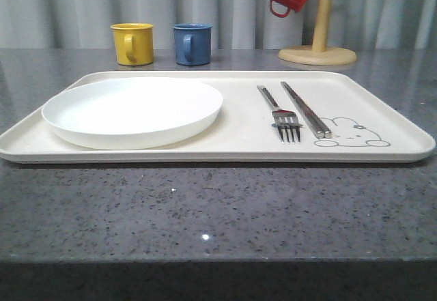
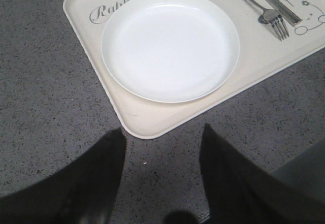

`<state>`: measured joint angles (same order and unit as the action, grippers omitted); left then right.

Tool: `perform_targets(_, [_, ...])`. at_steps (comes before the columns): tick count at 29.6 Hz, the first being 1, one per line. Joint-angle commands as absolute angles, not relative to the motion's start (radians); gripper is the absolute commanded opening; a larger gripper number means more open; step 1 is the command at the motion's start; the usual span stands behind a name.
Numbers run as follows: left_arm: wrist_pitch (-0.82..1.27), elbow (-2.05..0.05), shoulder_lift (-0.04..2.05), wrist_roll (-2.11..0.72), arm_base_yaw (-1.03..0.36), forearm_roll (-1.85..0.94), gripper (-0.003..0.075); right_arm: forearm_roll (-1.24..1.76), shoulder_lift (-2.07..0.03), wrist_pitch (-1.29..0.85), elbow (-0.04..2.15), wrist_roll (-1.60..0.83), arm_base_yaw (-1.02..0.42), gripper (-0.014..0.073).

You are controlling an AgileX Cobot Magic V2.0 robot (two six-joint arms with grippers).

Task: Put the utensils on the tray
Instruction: 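Grasp the steel spoon by its handle with the right gripper, then place the spoon on the tray beside the chopsticks and release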

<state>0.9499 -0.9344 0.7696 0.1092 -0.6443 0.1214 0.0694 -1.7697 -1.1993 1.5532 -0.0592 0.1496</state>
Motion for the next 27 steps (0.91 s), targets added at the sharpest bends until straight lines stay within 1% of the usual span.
perform_targets(1, [0.891,-0.96,0.766,0.121,-0.652,0.129,0.0335,0.113,-1.672,-1.232,1.59,-0.071,0.098,-0.0008])
perform_targets(9, [0.891,-0.96,0.766,0.121,-0.652,0.129,0.0335,0.177,-1.629,-1.285,1.59,-0.071,-0.051,-0.0008])
perform_targets(16, [0.891,-0.96,0.766,0.121,-0.652,0.129,0.0335,0.23,-1.641,-1.273,1.589,-0.012,-0.167,-0.0008])
perform_targets(22, [0.891,-0.96,0.766,0.121,-0.652,0.129,0.0335,0.229,-1.669,-1.228,1.587,0.103,-0.215,-0.0006])
perform_targets(27, [0.891,-0.96,0.766,0.121,-0.652,0.129,0.0335,0.229,-1.706,-1.187,1.586,0.182,-0.22,-0.0006])
